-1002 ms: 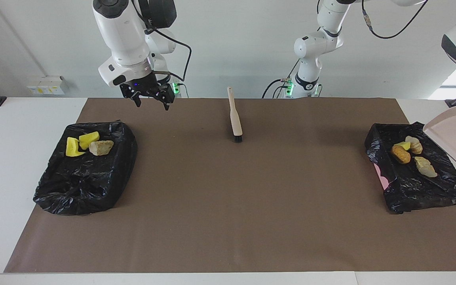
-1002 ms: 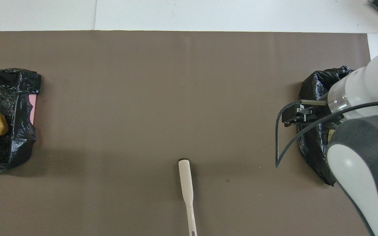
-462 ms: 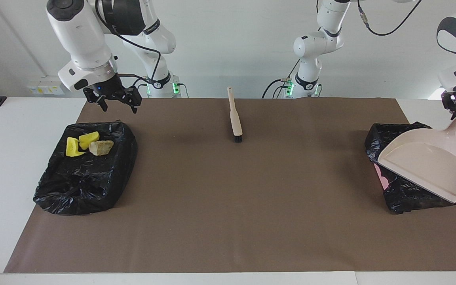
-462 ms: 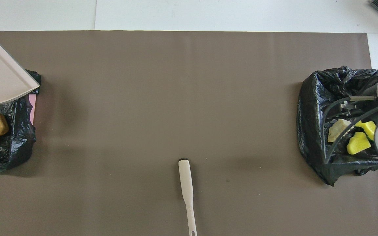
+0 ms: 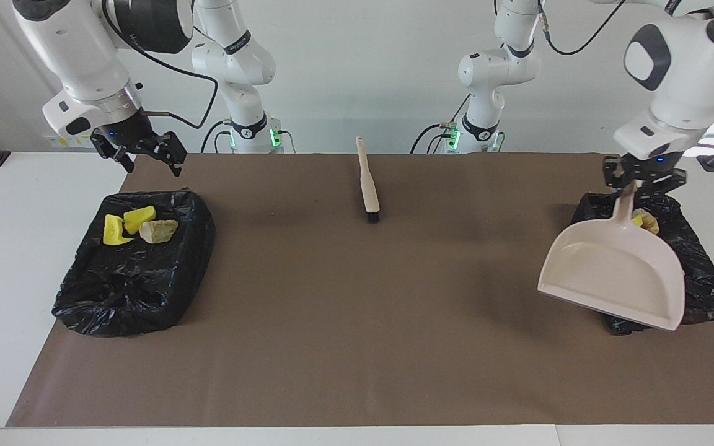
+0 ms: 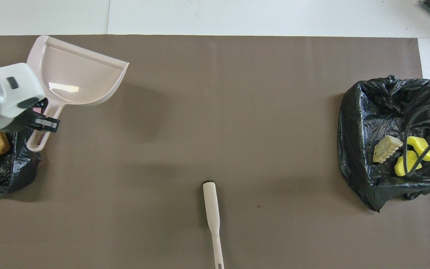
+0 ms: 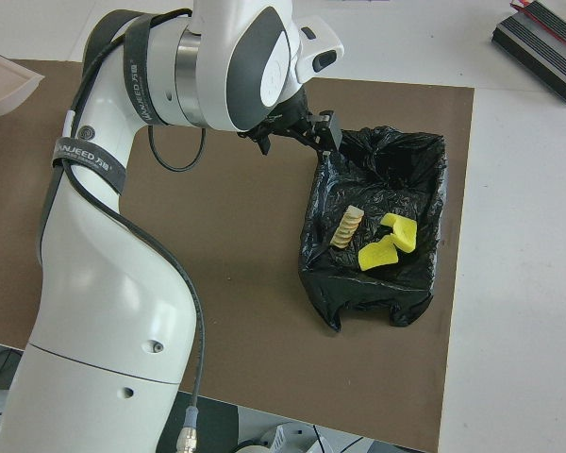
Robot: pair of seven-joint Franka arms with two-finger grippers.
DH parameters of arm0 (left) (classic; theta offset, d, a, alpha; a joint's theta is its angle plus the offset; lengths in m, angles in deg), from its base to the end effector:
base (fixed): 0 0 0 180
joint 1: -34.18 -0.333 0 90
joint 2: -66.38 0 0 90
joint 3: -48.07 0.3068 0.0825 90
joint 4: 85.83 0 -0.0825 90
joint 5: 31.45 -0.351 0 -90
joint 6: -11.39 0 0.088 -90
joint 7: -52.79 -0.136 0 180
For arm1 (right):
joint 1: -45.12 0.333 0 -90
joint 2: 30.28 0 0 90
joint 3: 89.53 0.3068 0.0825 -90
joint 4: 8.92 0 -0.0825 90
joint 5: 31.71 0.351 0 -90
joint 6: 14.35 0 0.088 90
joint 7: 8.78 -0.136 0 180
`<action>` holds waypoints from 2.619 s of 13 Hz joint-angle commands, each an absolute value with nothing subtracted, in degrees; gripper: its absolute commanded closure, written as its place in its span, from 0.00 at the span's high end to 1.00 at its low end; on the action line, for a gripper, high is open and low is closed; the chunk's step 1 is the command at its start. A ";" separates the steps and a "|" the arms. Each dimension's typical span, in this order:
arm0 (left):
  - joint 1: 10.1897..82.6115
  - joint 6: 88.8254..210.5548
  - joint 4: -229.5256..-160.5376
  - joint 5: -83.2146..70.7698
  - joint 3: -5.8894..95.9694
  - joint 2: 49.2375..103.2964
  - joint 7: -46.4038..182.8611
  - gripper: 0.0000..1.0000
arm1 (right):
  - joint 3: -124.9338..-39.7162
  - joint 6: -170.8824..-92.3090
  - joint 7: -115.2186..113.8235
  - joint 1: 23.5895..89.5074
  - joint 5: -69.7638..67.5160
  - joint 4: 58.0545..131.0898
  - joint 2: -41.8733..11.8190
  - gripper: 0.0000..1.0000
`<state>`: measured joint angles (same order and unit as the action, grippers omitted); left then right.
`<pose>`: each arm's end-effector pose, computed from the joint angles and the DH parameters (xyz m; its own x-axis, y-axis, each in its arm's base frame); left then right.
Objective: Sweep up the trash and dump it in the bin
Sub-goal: 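Bring the empty dustpan back to the table center with the left gripper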
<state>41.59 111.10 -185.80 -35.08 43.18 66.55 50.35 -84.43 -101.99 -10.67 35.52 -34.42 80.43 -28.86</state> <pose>0.5199 -0.1056 0.5226 0.9643 -0.2647 -0.0105 -0.2648 -0.9623 -0.0617 0.5204 -0.0481 0.5750 0.9922 -0.1130 -0.0529 -0.1106 -0.9928 0.0468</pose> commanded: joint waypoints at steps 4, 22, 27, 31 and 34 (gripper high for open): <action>57.71 122.90 -188.93 -28.73 44.55 69.80 73.76 0.00 | -86.71 -100.84 -11.16 38.71 -34.17 79.06 -29.92 1.00; 74.17 140.41 -190.25 -25.12 44.55 83.87 92.77 0.00 | -86.45 -99.69 -11.77 38.80 -31.01 79.06 -31.34 1.00; 75.84 142.17 -190.16 -25.29 44.64 86.76 94.09 0.20 | -86.45 -99.69 -11.77 38.80 -31.01 79.06 -31.34 1.00; 73.83 138.51 -188.93 -25.73 45.51 84.24 94.18 1.00 | -86.45 -99.60 -11.77 38.80 -31.01 79.06 -31.34 1.00; 69.18 132.79 -188.93 -26.17 46.22 80.81 93.57 1.00 | -86.45 -99.60 -11.77 38.80 -31.01 79.06 -31.34 1.00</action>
